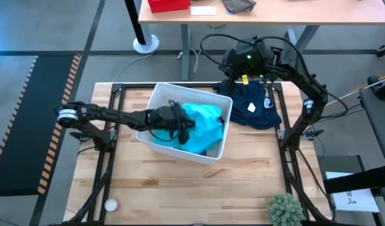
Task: Sort clothes
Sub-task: Put the light blue shorts into the white bin
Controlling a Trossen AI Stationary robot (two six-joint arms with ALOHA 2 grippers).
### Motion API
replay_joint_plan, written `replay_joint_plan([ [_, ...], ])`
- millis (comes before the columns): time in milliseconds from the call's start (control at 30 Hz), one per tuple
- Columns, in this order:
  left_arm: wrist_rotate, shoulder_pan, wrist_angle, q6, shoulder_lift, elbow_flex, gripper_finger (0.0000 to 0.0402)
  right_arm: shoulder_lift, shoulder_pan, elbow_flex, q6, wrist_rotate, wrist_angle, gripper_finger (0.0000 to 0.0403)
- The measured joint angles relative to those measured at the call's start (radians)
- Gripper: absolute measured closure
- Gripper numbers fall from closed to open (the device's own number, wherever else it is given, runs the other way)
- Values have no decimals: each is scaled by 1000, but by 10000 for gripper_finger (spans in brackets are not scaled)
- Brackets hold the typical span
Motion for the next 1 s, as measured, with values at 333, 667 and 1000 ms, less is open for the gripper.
replay_joint_plan([
  [333, 5, 16, -205, 83, 93, 294, 401, -98, 7, 0, 17, 0, -13, 403],
  [667, 7, 74, -250, 60, 308, 379, 401, -140, 18, 0, 43, -3, -67, 403],
  [1000, 90, 90, -65, -7, 396, 267, 401, -142, 49, 0, 37, -4, -82, 403],
])
